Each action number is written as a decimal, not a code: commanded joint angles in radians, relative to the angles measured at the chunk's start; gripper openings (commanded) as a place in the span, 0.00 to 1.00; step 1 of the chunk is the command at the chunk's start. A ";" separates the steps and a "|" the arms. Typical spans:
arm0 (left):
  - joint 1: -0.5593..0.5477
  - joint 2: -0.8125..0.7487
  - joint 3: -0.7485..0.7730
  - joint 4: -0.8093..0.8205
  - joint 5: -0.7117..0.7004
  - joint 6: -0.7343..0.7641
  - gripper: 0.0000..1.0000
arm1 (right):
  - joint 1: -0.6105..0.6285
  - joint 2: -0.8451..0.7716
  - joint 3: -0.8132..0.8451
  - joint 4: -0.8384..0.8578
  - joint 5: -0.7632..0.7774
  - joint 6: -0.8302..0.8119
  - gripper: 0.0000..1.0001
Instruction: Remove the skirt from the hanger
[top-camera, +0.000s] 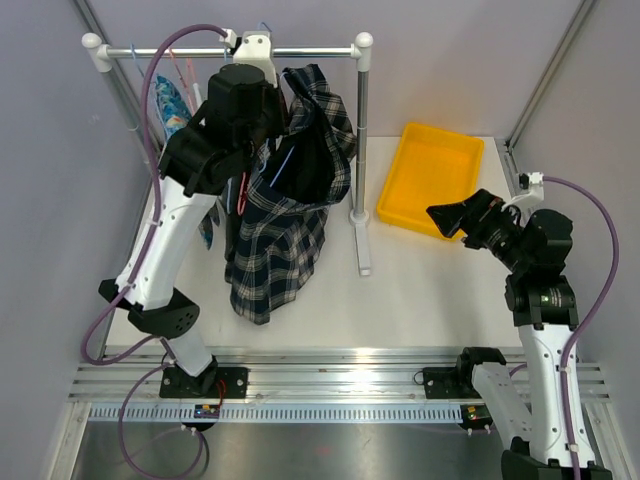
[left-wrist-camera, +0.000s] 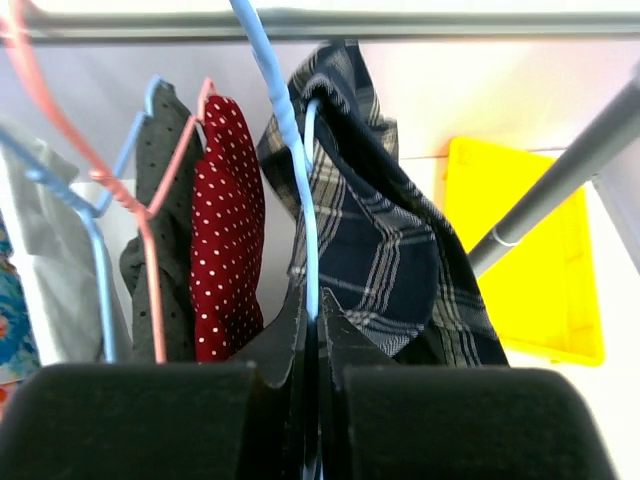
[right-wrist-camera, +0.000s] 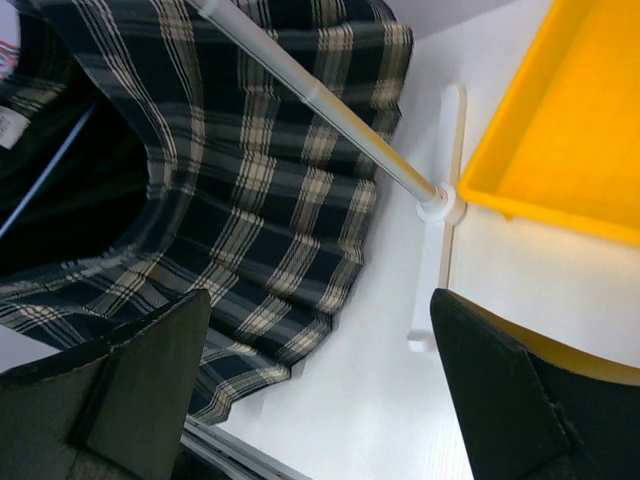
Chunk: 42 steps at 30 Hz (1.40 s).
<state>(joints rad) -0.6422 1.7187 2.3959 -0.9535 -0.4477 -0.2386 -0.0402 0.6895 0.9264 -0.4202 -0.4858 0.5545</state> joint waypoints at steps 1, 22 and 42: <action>-0.002 -0.088 0.055 0.071 0.027 0.009 0.00 | 0.000 0.037 0.136 0.023 -0.046 -0.047 0.99; -0.100 -0.169 -0.037 0.142 -0.014 -0.070 0.00 | 0.747 0.407 0.597 -0.155 0.276 -0.173 0.99; -0.103 -0.033 0.025 0.216 -0.149 -0.122 0.00 | 1.479 0.709 0.936 -0.377 1.114 -0.202 1.00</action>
<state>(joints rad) -0.7410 1.6581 2.3138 -0.8730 -0.5343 -0.3412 1.3720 1.3495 1.8042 -0.6964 0.2962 0.3347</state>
